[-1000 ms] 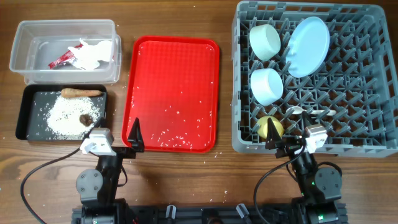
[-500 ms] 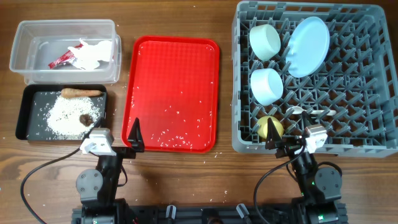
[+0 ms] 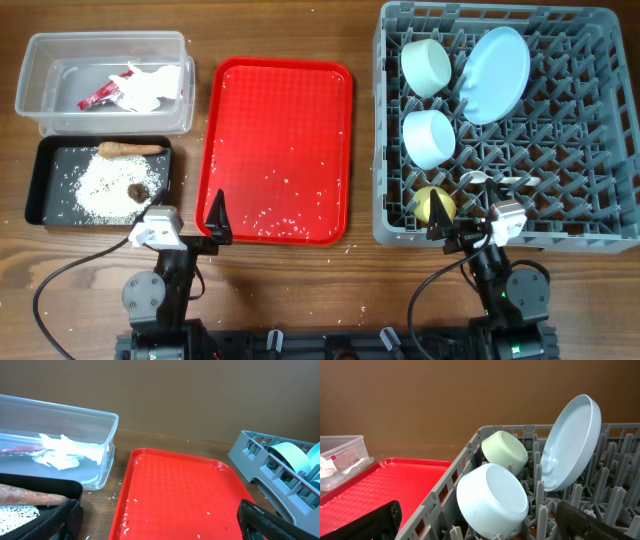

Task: Sort waste into correct bins and load items into the dishwasher rack

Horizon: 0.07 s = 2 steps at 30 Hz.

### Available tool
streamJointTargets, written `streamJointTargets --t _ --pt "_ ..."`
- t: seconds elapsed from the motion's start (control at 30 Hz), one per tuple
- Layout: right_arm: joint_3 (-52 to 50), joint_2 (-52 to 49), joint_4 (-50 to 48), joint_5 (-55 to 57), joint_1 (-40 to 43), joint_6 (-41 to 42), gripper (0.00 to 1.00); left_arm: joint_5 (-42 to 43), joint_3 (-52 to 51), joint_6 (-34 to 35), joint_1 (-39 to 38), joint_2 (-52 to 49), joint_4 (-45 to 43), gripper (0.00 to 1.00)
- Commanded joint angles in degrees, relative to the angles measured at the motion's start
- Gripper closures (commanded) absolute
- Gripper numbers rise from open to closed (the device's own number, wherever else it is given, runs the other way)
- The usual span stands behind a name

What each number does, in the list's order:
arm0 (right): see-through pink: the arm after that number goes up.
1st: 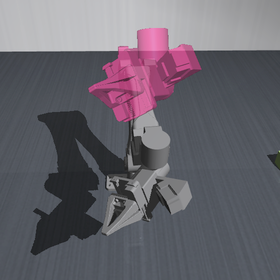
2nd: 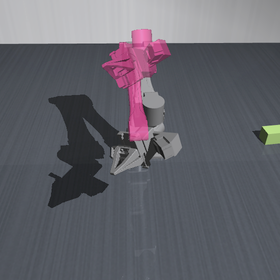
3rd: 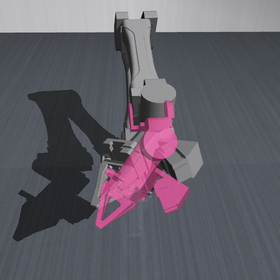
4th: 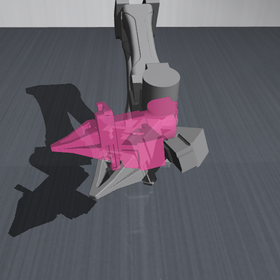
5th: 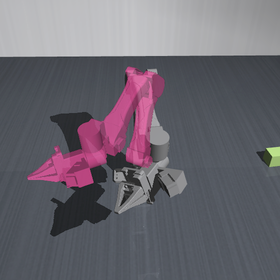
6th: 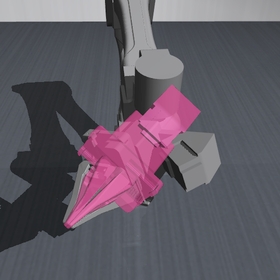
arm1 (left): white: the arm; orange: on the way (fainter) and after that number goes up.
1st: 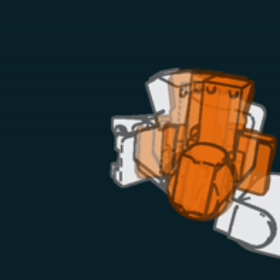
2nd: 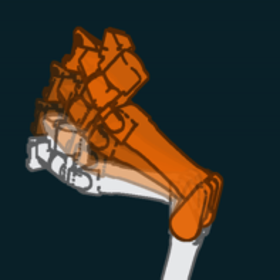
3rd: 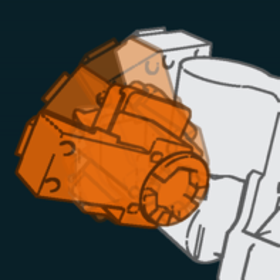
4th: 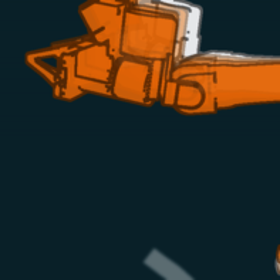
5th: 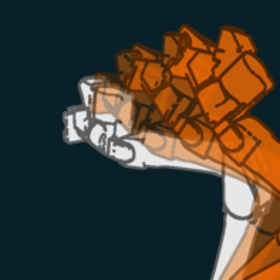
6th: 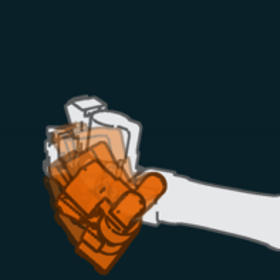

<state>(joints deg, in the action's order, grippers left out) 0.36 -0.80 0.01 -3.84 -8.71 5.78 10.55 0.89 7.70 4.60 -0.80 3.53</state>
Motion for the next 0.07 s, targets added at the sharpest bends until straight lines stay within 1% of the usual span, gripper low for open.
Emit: streamJointTargets --t 0.0,0.03 --pt "-0.1 -0.4 -0.1 0.2 -0.4 0.4 0.00 0.1 -0.5 -0.9 -0.3 0.6 -0.1 0.00" --pt "-0.1 -0.4 -0.1 0.2 -0.4 0.4 0.00 0.1 -0.5 -0.9 -0.3 0.6 -0.1 0.00"
